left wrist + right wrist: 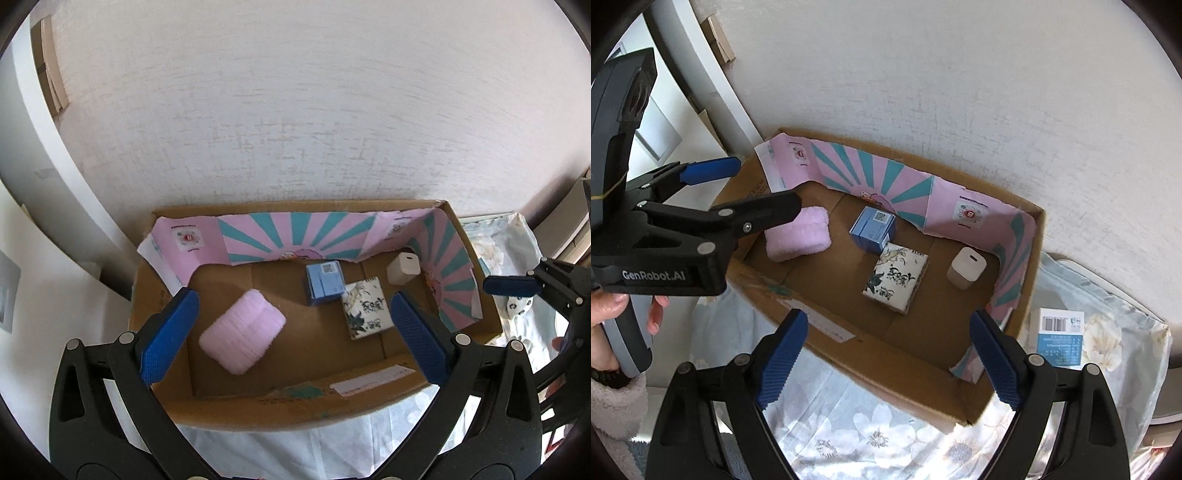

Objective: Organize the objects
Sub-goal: 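Move both open tools back toward the diaper pack and plush on the bed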

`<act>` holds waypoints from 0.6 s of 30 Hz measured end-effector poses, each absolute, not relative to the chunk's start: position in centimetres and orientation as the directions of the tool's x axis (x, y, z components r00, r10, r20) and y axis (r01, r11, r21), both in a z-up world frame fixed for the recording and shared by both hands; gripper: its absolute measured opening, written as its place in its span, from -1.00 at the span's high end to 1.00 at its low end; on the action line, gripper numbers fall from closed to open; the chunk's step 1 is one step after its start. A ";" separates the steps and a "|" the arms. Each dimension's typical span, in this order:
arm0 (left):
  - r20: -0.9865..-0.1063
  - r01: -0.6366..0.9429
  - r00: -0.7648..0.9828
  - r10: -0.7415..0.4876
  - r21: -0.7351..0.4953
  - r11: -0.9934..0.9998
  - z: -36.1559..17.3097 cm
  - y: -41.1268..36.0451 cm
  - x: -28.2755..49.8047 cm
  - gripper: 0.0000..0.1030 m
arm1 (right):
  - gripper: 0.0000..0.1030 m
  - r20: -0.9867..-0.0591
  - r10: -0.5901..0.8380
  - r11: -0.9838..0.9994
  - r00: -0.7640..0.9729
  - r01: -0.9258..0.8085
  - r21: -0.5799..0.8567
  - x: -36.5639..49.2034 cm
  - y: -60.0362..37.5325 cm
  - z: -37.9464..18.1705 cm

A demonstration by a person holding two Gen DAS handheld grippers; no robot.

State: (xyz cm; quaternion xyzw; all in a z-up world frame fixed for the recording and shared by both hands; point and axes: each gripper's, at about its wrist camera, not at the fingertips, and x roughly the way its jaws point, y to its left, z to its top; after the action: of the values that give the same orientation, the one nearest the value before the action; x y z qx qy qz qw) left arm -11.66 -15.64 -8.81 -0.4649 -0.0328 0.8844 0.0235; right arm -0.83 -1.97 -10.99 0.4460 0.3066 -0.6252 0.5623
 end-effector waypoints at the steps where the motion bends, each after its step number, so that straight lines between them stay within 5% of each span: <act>1: -0.820 -0.016 -0.568 0.075 -0.080 -0.997 -8.7 -15.4 -11.5 -1.00 | -0.69 -0.902 -0.431 -0.181 0.031 0.976 0.120 -0.9 -1.8 -10.9; 18: -0.747 -0.094 -0.646 0.153 -0.121 -0.988 -2.0 -9.2 -9.8 -1.00 | -0.69 -0.861 -0.499 -0.313 -0.096 0.947 0.076 -7.3 6.7 -4.6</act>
State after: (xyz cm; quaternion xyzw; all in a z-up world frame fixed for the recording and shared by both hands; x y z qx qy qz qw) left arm -9.81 -9.19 -2.00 -0.4149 -0.0357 0.9066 0.0682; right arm -7.29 6.72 -4.56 0.4226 0.2650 -0.6912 0.5230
